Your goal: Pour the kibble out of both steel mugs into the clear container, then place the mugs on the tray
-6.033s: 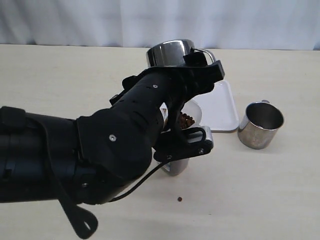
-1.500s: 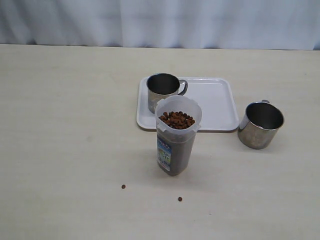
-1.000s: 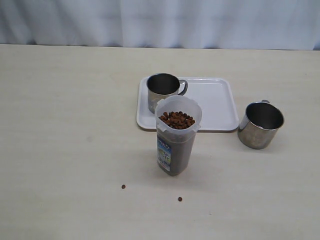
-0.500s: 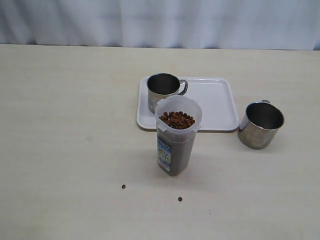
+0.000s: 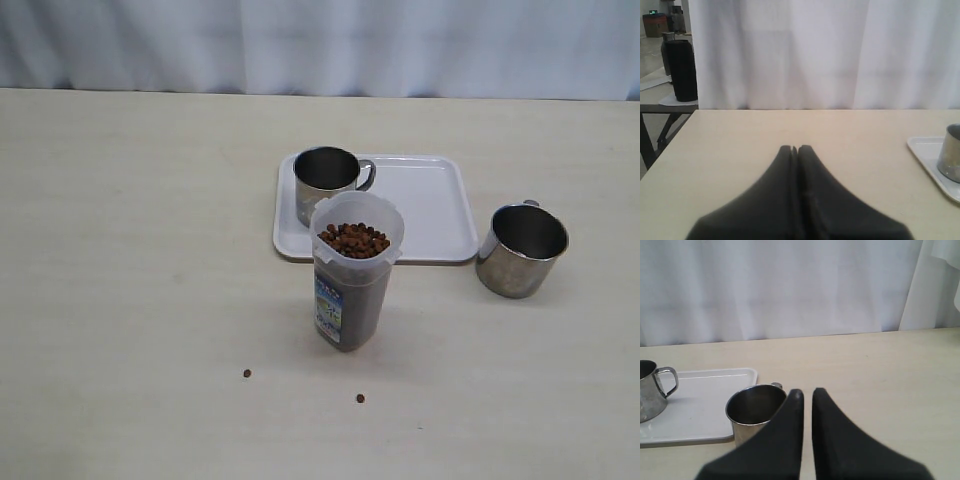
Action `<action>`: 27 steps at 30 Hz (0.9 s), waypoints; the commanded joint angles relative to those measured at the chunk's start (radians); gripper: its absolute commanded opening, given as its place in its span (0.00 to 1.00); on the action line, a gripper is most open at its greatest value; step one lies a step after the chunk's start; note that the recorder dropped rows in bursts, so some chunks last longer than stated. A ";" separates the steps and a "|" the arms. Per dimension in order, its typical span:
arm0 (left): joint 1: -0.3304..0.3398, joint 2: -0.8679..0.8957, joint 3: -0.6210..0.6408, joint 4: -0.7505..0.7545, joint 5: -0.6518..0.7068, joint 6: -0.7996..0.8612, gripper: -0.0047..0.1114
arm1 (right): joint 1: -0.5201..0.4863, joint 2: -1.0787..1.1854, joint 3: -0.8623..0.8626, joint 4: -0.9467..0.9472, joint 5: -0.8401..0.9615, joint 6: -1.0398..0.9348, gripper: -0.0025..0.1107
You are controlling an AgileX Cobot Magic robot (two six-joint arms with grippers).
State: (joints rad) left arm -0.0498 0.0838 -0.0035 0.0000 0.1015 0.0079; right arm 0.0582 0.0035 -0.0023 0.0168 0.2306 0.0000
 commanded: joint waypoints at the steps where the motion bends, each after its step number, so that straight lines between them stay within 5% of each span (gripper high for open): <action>1: -0.007 -0.005 0.004 -0.006 0.000 0.013 0.04 | -0.001 -0.004 0.002 0.004 0.003 -0.011 0.06; 19: -0.007 -0.005 0.004 0.000 -0.008 0.013 0.04 | -0.001 -0.004 0.002 -0.106 0.000 -0.074 0.06; 27: -0.007 -0.005 0.004 0.000 -0.008 0.013 0.04 | -0.001 -0.004 0.002 -0.065 -0.284 -0.046 0.06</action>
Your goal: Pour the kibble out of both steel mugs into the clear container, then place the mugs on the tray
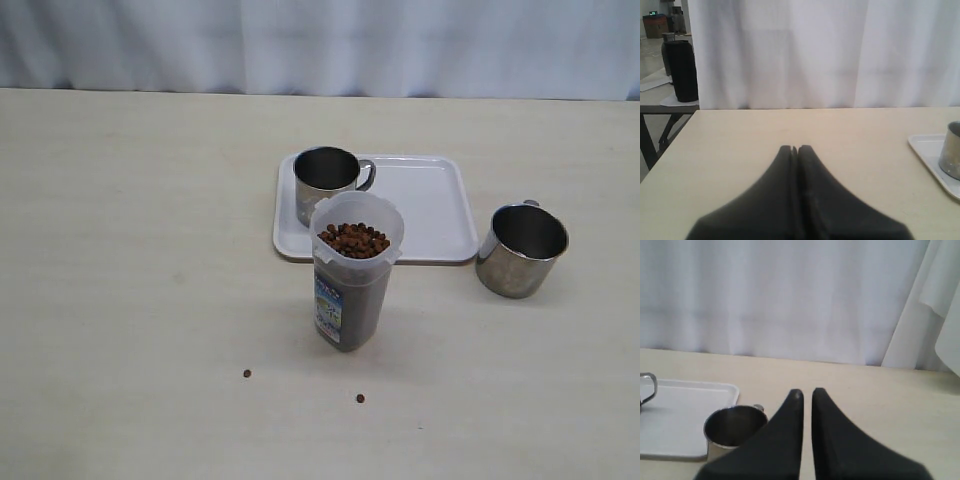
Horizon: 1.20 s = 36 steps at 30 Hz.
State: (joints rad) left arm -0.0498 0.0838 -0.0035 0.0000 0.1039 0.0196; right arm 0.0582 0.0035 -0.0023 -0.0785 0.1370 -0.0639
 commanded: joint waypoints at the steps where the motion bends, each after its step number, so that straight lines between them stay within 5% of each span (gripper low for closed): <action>1: -0.007 -0.005 0.004 0.000 -0.010 0.001 0.04 | -0.001 -0.004 0.002 0.092 -0.347 0.069 0.06; 7: -0.007 -0.005 0.004 0.000 -0.010 0.001 0.04 | 0.077 0.098 0.002 -0.147 -0.324 0.358 0.06; 14: -0.007 -0.005 0.004 0.000 -0.008 0.001 0.04 | 0.164 0.653 0.002 -0.164 -0.555 0.190 0.11; 17: -0.007 -0.005 0.004 0.000 -0.004 0.001 0.04 | 0.165 0.903 0.002 0.021 -0.714 0.044 0.34; 21: -0.007 -0.005 0.004 0.000 -0.006 0.001 0.04 | 0.165 1.211 -0.011 0.100 -0.887 0.039 0.97; 36: -0.007 -0.005 0.004 0.000 -0.006 0.001 0.04 | 0.165 1.812 -0.363 0.086 -0.928 -0.003 0.97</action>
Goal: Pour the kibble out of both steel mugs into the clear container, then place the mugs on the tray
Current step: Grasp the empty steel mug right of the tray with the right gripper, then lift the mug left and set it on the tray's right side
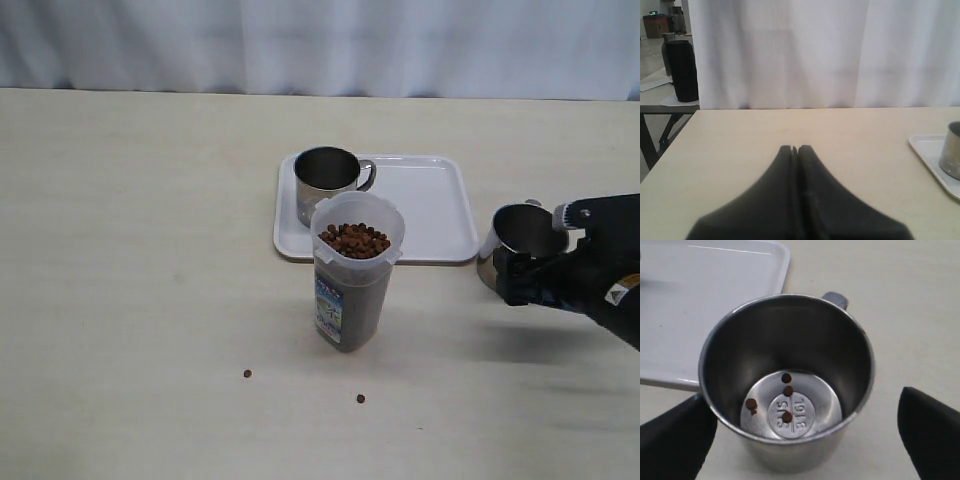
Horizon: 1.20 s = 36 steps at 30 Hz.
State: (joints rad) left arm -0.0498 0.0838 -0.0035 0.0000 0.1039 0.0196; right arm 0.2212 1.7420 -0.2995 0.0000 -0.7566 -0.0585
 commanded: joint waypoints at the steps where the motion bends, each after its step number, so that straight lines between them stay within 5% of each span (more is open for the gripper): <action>1: -0.007 -0.005 0.004 0.000 -0.006 0.001 0.04 | 0.002 0.093 -0.086 0.008 -0.035 -0.009 0.97; 9: -0.007 -0.005 0.004 0.000 -0.006 0.001 0.04 | 0.002 0.164 -0.162 0.016 -0.023 -0.009 0.90; 12: -0.007 -0.005 0.004 0.016 -0.011 0.001 0.04 | 0.002 0.156 -0.151 0.014 0.000 -0.012 0.48; 14: -0.007 -0.005 0.004 0.023 -0.011 0.001 0.04 | 0.002 0.131 -0.129 0.007 -0.001 -0.011 0.08; 20: -0.007 -0.005 0.004 0.023 -0.011 0.001 0.04 | 0.002 -0.017 -0.103 -0.022 -0.008 -0.009 0.06; 24: -0.007 -0.005 0.004 0.023 -0.011 0.001 0.04 | 0.002 -0.056 -0.147 -0.210 -0.070 0.106 0.06; 33: -0.007 -0.005 0.004 0.023 -0.011 0.001 0.04 | 0.002 0.247 -0.423 -0.544 -0.078 0.186 0.06; 36: -0.007 -0.005 0.004 0.023 -0.011 0.001 0.04 | 0.002 0.313 -0.432 -0.544 -0.076 0.174 0.17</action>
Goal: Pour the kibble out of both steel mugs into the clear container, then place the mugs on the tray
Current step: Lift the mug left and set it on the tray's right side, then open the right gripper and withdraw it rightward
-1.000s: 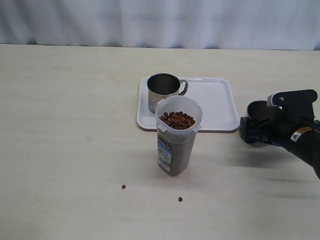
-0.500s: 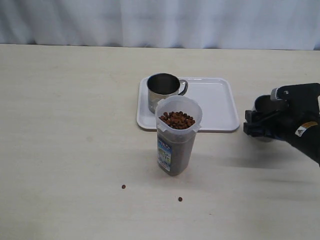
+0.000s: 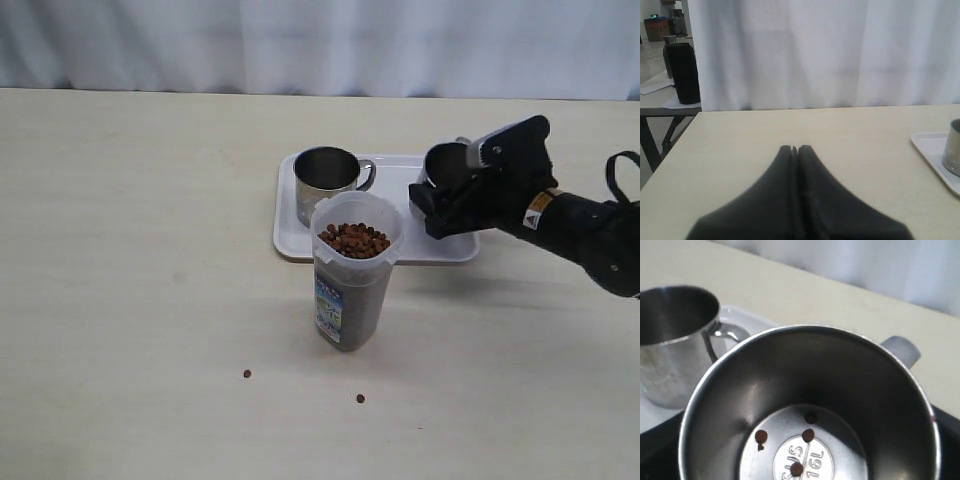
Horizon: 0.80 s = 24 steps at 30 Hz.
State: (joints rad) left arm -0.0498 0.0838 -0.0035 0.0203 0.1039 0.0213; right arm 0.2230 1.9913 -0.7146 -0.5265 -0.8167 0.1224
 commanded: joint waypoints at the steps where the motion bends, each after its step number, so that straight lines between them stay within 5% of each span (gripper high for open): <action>1: -0.007 -0.005 0.004 0.003 -0.011 -0.001 0.04 | 0.000 0.070 -0.017 -0.017 -0.014 -0.009 0.27; 4: -0.007 -0.005 0.004 0.014 -0.006 -0.001 0.04 | 0.000 0.053 -0.017 -0.051 -0.010 0.005 0.88; 5: -0.007 -0.005 0.004 0.014 -0.006 -0.001 0.04 | 0.000 0.031 -0.009 -0.051 -0.002 0.029 1.00; 11: -0.007 -0.005 0.004 0.014 -0.006 -0.001 0.04 | 0.000 -0.211 0.105 -0.032 0.136 0.063 0.99; 15: -0.007 -0.005 0.004 0.014 -0.006 -0.001 0.04 | 0.000 -0.563 0.270 0.171 0.404 0.238 0.83; 18: -0.007 -0.005 0.004 0.014 -0.006 -0.001 0.04 | 0.000 -0.779 0.426 0.325 0.427 0.138 0.47; 20: -0.007 -0.005 0.004 0.014 -0.006 -0.001 0.04 | 0.000 -0.944 0.544 0.394 0.427 0.080 0.11; 24: -0.007 -0.005 0.004 0.014 -0.006 -0.001 0.04 | 0.000 -1.266 0.715 0.497 0.431 0.046 0.06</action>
State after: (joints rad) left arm -0.0498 0.0838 -0.0035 0.0277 0.1039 0.0232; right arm 0.2230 0.9159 -0.0990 -0.1100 -0.4055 0.2180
